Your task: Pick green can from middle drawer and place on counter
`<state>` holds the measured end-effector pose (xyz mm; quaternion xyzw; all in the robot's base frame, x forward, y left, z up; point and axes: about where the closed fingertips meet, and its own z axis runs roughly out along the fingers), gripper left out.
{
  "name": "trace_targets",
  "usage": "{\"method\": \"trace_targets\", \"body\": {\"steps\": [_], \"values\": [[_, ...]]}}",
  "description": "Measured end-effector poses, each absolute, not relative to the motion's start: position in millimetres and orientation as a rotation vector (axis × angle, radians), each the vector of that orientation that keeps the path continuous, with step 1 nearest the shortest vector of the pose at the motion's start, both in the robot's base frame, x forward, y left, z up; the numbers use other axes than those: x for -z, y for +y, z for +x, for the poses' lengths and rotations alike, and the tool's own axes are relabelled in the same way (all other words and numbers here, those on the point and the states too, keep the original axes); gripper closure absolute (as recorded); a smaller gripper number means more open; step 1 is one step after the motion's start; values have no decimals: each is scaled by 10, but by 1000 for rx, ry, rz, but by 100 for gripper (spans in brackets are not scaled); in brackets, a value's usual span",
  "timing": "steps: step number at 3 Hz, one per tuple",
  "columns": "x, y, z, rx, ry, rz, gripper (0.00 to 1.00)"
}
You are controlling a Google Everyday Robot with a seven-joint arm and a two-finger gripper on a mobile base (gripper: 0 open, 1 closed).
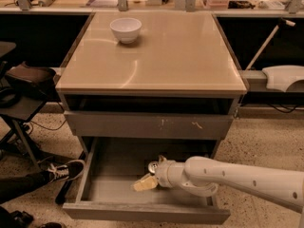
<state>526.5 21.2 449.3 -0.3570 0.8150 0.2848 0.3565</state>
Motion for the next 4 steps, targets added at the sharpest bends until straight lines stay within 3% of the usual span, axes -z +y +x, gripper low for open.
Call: {"method": "trace_targets", "body": {"steps": [3,4], "values": [[-4559,166,5535,-635,2051,-883,0],[-4567,168,5547,-630,2048,-881,19]]}}
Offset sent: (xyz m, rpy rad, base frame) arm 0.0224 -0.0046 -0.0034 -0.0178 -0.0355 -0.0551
